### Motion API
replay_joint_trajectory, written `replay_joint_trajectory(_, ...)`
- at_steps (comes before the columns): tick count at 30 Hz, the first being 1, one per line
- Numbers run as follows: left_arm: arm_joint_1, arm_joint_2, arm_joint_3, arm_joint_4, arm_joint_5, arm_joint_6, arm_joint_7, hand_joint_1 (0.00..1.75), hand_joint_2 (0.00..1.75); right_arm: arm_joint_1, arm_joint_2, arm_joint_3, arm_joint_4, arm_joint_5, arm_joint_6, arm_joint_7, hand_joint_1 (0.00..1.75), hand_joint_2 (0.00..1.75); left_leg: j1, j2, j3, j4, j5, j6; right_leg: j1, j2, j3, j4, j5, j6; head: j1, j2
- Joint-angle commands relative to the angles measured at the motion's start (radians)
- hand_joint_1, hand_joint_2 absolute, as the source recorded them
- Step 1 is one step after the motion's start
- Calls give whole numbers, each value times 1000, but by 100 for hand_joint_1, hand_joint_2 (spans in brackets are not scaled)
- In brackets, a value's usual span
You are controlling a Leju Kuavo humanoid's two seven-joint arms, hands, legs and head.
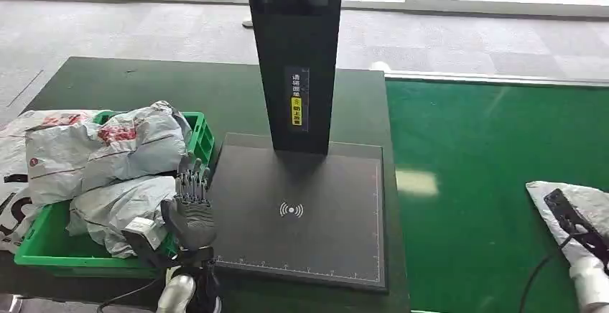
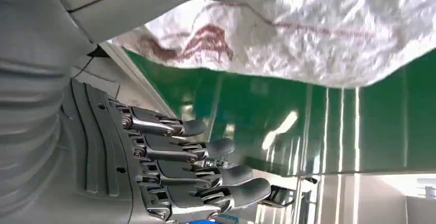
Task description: Moved the parcel from conveyor to table for the left to box.
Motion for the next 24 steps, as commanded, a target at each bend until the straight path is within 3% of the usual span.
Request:
replay_joint_trajectory(1, -15, 12, 48, 27, -2, -12, -5, 0, 0, -147, -67, -41, 108, 1, 105, 20, 0, 175, 0, 2, -1, 0, 0, -1, 0, 2, -2, 0, 1, 0, 0, 0)
replay_joint_trajectory(4, -17, 12, 47, 31, -2, -14, -5, 0, 0, -155, -75, -40, 128, 10, 152, 54, 0, 175, 1, 2, -1, -2, 2, -2, 1, 3, -2, -2, 2, -1, 0, 0)
replay_joint_trajectory(5, -24, 15, 46, 40, -7, -20, -2, 0, 0, -154, -83, -33, 164, 31, 348, 117, 0, 175, 1, 2, -1, 0, 1, -1, 1, 2, -1, -1, 1, -1, 0, 0)
replay_joint_trajectory(8, -42, 17, 42, 59, -14, -29, 2, 0, 0, -76, -66, -56, 182, 22, 441, 121, 0, 175, 2, -1, -1, -1, 1, -1, 2, -1, 0, -2, 1, -1, 0, 0)
replay_joint_trajectory(10, -46, 15, 42, 64, -14, -29, 2, 0, 0, -52, -61, -64, 179, 19, 433, 122, 0, 175, 2, -5, -1, -1, 1, -1, 2, -5, 1, -3, 1, -1, 0, 0)
replay_joint_trajectory(18, -44, 15, 43, 64, -14, -29, 2, 0, 0, -65, -63, -63, 174, 19, 439, 122, 0, 175, 2, -2, -2, -1, 1, -1, 2, -2, -1, -2, 1, -1, 0, 0)
replay_joint_trajectory(19, -46, 18, 37, 65, -19, -35, 3, 0, 0, -43, -61, -63, 176, 28, 512, 140, 0, 175, 2, -2, -2, -2, 2, -1, 2, -2, -2, -3, 2, -1, 0, 0)
replay_joint_trajectory(22, -61, 17, 34, 86, -21, -39, 6, 0, 0, 65, -32, -96, 169, 3, 533, 126, 0, 175, 3, -5, -2, -5, 4, -2, 3, -5, 1, -7, 4, -1, 0, 0)
replay_joint_trajectory(23, -69, 19, 28, 104, -25, -45, 16, 0, 0, 136, 11, -121, 136, -43, 572, 13, 0, 175, 4, -7, -1, -3, 2, -1, 4, -7, 3, -6, 2, -1, 0, 0)
replay_joint_trajectory(24, -74, 19, 26, 116, -26, -46, 16, 0, 0, 192, 48, -133, 119, -58, 555, -8, 0, 175, 4, -8, 0, -7, 5, -2, 4, -8, 4, -11, 4, -1, 0, 0)
